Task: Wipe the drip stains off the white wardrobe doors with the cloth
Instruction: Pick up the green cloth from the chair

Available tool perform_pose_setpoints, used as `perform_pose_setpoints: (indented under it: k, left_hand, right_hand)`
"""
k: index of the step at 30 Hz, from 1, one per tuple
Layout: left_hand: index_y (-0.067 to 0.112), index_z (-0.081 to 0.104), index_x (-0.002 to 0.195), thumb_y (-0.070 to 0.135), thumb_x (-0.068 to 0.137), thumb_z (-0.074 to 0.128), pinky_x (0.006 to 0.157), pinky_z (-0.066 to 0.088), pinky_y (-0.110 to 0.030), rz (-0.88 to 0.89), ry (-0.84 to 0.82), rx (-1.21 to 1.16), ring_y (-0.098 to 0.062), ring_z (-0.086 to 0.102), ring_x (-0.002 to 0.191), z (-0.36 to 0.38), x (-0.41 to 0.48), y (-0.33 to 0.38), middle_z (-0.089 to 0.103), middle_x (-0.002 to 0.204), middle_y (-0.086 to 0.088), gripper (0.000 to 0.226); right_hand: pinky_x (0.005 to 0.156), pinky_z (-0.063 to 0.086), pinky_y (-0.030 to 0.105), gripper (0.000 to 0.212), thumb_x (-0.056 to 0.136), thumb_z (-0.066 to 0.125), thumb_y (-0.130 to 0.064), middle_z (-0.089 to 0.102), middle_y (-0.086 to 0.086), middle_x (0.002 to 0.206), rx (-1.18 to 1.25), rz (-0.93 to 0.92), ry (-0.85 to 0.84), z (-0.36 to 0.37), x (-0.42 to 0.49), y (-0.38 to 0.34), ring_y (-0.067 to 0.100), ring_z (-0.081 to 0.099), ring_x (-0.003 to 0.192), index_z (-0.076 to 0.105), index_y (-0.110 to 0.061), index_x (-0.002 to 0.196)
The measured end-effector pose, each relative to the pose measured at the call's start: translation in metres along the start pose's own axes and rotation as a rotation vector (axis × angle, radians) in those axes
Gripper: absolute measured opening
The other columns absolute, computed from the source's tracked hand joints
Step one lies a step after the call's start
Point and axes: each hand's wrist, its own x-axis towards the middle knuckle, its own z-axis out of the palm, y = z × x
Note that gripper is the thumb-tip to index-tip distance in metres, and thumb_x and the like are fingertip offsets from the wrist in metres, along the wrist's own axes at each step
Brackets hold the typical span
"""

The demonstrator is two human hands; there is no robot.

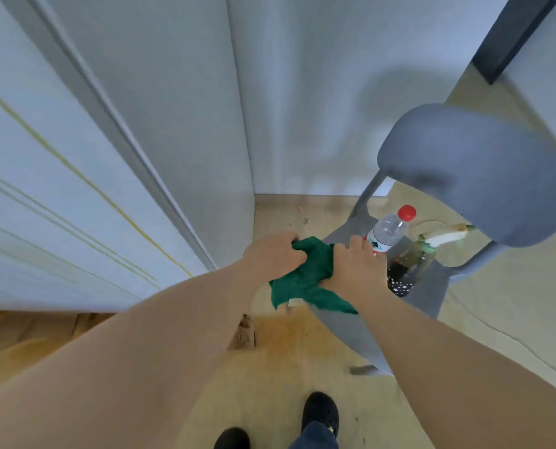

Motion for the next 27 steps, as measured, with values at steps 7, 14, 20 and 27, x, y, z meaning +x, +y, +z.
perform_pose_setpoints:
  k: [7,14,20,27]
  left_hand:
    - [0.007,0.063,0.091,0.019,0.082,0.057,0.064,0.043,-0.027,0.128,0.107,-0.181,-0.017,0.052,0.07,-0.12,-0.109,0.022,0.057,0.078,-0.003,0.017]
    - [0.012,0.063,0.087,0.013,0.084,0.06,0.062,0.046,-0.023,0.227,0.251,-0.141,-0.016,0.059,0.074,-0.243,-0.231,0.067,0.062,0.083,-0.004,0.005]
    - [0.017,0.059,0.085,0.029,0.087,0.064,0.066,0.046,-0.022,0.175,0.465,-0.082,-0.014,0.057,0.082,-0.305,-0.319,0.083,0.06,0.092,-0.001,0.014]
    - [0.003,0.053,0.115,0.018,0.09,0.05,0.079,0.05,-0.041,-0.069,0.587,-0.46,-0.032,0.059,0.097,-0.33,-0.391,0.092,0.06,0.112,-0.016,0.028]
  right_hand:
    - [0.078,0.047,0.036,0.051,0.071,0.074,-0.04,0.048,0.007,0.109,0.412,-0.025,0.06,-0.118,-0.069,-0.038,0.026,0.054,0.098,0.044,-0.013,0.102]
    - [0.068,0.045,0.017,0.028,0.074,0.078,-0.022,0.061,-0.006,0.09,0.839,-0.349,0.119,-0.255,-0.148,-0.054,0.011,0.058,0.083,0.06,-0.016,0.095]
    - [0.066,0.046,0.022,0.026,0.077,0.074,-0.013,0.055,0.001,0.098,1.096,-0.403,0.448,-0.321,-0.185,-0.054,0.011,0.054,0.079,0.054,-0.017,0.093]
    - [0.069,0.048,0.023,0.069,0.078,0.066,0.002,0.049,-0.002,0.086,1.31,-0.58,0.664,-0.379,-0.233,-0.109,0.011,0.053,0.078,0.032,-0.017,0.136]
